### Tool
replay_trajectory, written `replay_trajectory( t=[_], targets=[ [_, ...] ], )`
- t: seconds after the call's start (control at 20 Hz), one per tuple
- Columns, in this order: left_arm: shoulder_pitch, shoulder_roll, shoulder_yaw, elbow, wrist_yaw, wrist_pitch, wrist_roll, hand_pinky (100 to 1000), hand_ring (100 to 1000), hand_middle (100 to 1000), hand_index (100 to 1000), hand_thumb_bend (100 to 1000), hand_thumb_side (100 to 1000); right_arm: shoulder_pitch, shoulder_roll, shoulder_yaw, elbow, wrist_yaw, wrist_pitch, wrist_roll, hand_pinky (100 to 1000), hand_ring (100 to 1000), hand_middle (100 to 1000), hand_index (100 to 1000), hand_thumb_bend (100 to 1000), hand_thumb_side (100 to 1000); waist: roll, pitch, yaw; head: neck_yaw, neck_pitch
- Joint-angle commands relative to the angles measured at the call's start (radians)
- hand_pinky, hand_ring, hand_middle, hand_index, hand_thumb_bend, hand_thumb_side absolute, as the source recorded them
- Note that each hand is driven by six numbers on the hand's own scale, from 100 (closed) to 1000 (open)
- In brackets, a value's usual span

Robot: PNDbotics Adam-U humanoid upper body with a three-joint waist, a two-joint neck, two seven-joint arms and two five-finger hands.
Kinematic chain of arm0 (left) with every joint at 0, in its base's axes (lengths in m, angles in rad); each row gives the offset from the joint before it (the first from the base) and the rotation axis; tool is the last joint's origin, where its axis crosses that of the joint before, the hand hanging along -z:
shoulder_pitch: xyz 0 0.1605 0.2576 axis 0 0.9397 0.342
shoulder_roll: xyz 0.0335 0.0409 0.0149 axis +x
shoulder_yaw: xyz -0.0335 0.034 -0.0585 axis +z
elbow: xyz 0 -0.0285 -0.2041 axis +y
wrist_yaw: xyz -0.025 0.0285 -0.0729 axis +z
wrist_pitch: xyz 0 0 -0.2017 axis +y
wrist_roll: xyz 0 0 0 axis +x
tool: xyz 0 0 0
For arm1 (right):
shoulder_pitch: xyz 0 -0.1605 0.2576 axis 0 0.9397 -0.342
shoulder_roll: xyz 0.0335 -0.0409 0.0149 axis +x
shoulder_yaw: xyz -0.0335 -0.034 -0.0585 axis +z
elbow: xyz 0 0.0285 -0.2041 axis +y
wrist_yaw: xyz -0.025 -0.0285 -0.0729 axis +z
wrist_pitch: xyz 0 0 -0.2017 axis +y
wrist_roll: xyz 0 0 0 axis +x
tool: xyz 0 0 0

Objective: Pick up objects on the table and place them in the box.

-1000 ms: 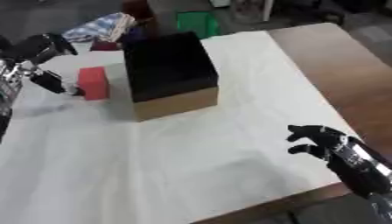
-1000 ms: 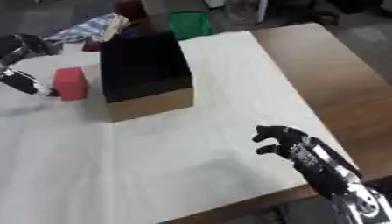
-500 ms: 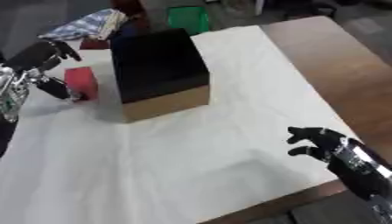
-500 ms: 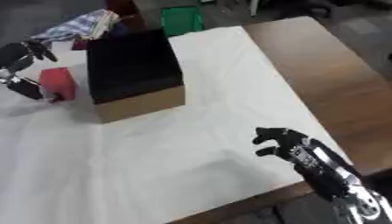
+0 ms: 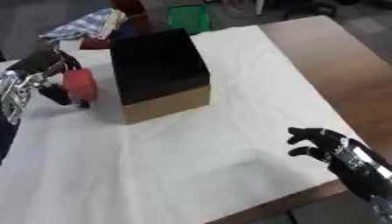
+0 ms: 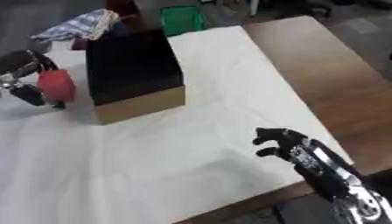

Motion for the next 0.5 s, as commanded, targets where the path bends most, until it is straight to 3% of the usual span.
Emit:
replay_trajectory(
  t=[0.05,0.15,0.5],
  targets=[
    [-0.013,0.018,0.009,-0.019,0.023,0.014,0.002,662,539,391,509,747,297,-0.008,-0.01,-0.004,-0.014,-0.001,-0.002,-0.001,763,1000,710,817,100,823,-0.008,-0.02,0.003,-0.001,-0.01],
    [-0.015,0.021,0.008,-0.04,0.057,0.016,0.016,644,514,346,470,715,277,-0.006,-0.011,-0.005,-0.014,-0.003,-0.003,-0.001,763,1000,710,817,100,819,-0.011,-0.024,0.007,-0.002,-0.01],
    [-0.029,0.042,-0.013,-0.173,0.22,0.021,0.018,623,494,334,451,671,212,0.003,-0.015,-0.009,-0.013,-0.011,-0.005,-0.004,763,1000,710,817,100,811,-0.021,-0.046,0.034,-0.008,-0.005]
  ],
)
